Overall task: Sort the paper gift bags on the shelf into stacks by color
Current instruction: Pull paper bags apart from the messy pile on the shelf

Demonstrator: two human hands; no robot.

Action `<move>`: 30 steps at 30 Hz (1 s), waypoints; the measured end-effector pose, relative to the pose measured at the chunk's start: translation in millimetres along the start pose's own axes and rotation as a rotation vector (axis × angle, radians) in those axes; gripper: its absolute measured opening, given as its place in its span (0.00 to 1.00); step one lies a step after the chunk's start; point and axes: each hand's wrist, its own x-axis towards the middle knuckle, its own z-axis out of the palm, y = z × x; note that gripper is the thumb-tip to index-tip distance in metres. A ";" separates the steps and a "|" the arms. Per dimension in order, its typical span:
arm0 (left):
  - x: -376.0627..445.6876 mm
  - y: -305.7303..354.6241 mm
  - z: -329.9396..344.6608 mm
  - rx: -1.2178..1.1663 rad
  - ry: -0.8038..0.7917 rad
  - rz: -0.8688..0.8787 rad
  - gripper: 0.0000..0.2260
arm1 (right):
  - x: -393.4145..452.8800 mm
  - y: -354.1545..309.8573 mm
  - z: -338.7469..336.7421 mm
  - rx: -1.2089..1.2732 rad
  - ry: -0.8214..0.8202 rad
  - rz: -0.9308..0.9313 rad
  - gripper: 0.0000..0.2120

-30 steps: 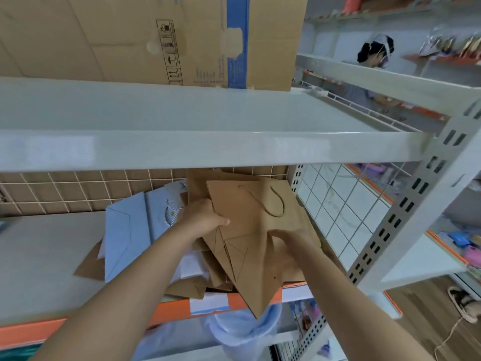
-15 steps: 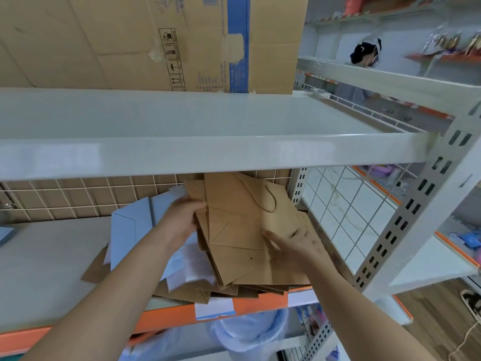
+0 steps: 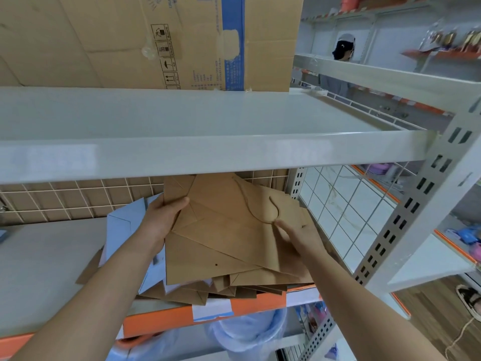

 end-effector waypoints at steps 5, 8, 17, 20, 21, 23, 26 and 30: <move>-2.2 -1.5 -1.0 -0.043 0.015 -0.074 0.13 | 4.0 3.5 2.0 0.264 0.025 0.001 0.14; -4.8 -2.0 -6.3 -0.125 0.124 -0.038 0.12 | 4.8 2.0 -2.5 0.303 0.155 0.034 0.19; -19.3 4.5 -40.1 -0.193 0.276 0.054 0.08 | -21.2 -14.9 -4.6 0.481 -0.053 -0.009 0.11; -33.3 0.8 -63.3 -0.213 0.287 0.059 0.11 | -35.0 -27.5 9.8 0.519 -0.141 -0.009 0.14; -38.3 -0.9 -72.0 -0.219 0.293 0.064 0.12 | -38.8 -31.4 15.5 0.533 -0.158 -0.018 0.13; -48.5 -4.0 -91.0 -0.235 0.307 0.070 0.15 | -46.8 -37.3 27.3 0.560 -0.162 -0.051 0.11; -61.2 -7.7 -124.6 -0.266 0.354 0.095 0.16 | -60.7 -42.1 44.4 0.595 -0.154 -0.089 0.08; -75.6 -11.2 -171.4 -0.292 0.425 0.093 0.14 | -75.6 -48.2 63.8 0.599 -0.154 -0.113 0.09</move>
